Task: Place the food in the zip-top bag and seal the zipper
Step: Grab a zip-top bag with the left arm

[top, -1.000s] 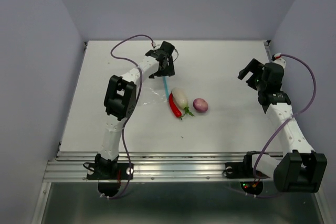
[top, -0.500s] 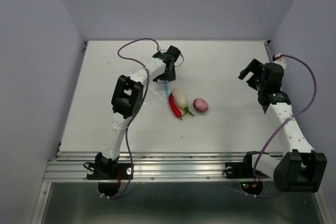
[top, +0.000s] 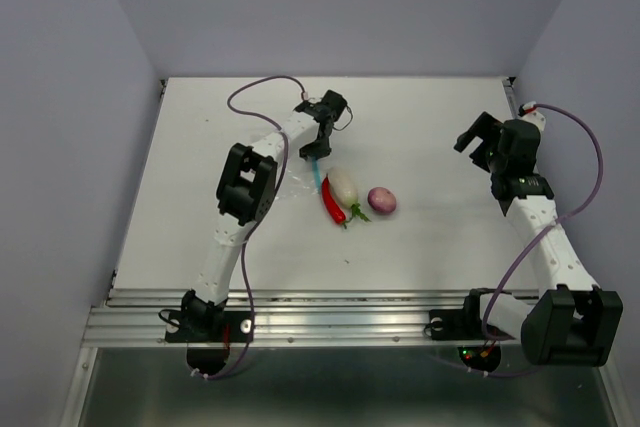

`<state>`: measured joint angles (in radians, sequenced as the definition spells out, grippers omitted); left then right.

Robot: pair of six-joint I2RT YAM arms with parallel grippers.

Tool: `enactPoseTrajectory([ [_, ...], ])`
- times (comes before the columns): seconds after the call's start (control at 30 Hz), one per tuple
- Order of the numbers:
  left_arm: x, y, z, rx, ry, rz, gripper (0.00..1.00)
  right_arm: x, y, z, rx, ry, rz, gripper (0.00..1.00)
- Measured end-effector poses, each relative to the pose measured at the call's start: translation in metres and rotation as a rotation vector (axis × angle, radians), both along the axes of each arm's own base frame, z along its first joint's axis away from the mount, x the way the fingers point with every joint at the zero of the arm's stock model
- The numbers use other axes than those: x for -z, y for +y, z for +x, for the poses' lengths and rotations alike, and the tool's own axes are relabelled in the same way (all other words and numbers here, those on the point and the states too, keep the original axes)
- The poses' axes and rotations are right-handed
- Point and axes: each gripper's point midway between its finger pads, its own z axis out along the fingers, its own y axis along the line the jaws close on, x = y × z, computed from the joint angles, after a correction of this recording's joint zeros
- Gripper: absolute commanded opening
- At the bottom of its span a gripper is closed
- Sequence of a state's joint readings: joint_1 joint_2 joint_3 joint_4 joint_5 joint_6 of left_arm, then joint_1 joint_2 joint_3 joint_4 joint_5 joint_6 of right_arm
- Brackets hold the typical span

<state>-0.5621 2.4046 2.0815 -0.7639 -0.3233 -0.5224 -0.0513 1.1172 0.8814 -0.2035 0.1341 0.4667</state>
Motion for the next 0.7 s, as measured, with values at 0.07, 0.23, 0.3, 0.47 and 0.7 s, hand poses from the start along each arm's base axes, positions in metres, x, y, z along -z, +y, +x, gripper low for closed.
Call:
enactPoseTrajectory([
  [0.07,0.000,-0.001,0.000,-0.002,-0.001,-0.003,0.36,0.001,0.000,0.000,0.000,0.002,0.000,1.00],
  [0.23,0.002,-0.002,0.000,-0.008,-0.005,-0.009,0.21,0.003,0.000,0.001,-0.001,0.009,0.001,1.00],
  [0.3,0.002,-0.005,0.000,-0.007,-0.008,-0.015,0.12,0.005,0.001,0.002,-0.007,0.015,0.004,1.00],
  [0.47,0.002,-0.006,0.000,-0.007,-0.011,-0.016,0.00,0.011,0.004,0.003,-0.024,0.032,0.012,1.00],
  [0.7,0.003,-0.005,0.001,-0.009,-0.020,-0.016,0.00,0.013,0.006,0.004,-0.034,0.038,0.016,1.00],
])
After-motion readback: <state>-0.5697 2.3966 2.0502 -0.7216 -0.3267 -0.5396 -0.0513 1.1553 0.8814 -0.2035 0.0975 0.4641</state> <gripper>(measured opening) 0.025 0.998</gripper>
